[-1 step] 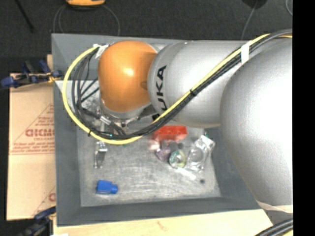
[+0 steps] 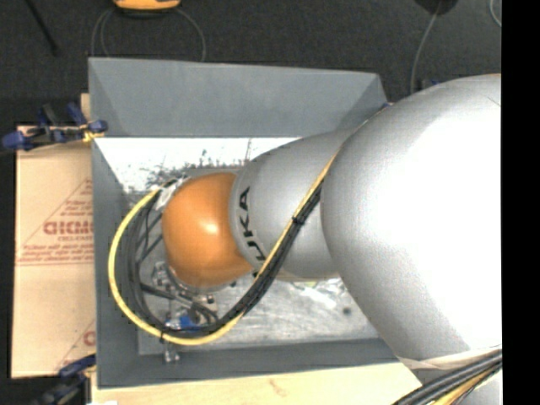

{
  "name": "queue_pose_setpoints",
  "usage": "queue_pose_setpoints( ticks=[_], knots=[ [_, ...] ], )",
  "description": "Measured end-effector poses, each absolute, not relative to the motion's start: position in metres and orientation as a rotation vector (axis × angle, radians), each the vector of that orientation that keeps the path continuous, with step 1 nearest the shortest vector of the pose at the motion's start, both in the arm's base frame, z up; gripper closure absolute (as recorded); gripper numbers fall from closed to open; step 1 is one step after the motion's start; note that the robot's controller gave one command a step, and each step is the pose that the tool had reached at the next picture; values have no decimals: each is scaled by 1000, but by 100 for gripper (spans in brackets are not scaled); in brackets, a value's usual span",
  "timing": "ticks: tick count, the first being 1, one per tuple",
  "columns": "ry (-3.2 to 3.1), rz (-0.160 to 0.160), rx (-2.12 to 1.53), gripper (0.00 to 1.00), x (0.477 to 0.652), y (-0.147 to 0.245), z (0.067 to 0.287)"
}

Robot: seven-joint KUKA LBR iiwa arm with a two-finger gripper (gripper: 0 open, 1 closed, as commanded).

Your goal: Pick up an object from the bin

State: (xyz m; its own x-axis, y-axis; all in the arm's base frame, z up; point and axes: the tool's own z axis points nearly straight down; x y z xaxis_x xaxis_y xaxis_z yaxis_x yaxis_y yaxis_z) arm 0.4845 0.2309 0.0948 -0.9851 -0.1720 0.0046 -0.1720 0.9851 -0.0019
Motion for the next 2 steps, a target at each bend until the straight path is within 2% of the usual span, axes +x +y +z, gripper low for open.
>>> queue_pose_setpoints(
  ticks=[1, 2],
  knots=[
    [-3149, -13, 220, 0, 489, 186, 73],
    [-3156, -14, 214, 100, 491, 187, 76]
  ],
)
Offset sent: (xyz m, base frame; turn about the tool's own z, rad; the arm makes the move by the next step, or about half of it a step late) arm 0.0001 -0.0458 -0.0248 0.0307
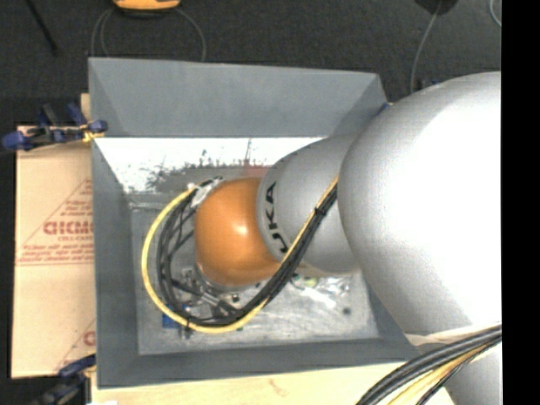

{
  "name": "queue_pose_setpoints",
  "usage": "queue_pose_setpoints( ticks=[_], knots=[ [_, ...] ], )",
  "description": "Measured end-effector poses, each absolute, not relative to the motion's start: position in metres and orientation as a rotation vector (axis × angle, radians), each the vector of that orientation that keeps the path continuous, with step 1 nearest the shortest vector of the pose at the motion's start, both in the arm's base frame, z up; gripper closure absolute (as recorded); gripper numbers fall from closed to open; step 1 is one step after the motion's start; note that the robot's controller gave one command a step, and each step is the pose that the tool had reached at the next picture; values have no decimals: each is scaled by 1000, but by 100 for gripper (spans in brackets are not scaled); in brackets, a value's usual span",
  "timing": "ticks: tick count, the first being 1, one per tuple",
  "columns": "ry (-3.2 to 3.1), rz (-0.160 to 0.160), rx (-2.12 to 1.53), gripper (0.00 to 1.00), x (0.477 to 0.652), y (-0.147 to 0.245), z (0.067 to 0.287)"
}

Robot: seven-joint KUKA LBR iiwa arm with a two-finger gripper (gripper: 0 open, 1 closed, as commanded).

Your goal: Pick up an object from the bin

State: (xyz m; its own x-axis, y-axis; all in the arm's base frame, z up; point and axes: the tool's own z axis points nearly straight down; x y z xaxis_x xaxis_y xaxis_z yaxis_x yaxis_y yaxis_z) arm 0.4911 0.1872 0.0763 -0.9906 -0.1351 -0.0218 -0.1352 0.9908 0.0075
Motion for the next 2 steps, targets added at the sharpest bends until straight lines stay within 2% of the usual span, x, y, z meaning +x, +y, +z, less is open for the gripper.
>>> queue_pose_setpoints(
  ticks=[1, 2],
  knots=[
    [3109, 2, -373, 100, 475, 195, 198],
    [3020, 2, -834, 100, 492, 215, 290]
  ],
)
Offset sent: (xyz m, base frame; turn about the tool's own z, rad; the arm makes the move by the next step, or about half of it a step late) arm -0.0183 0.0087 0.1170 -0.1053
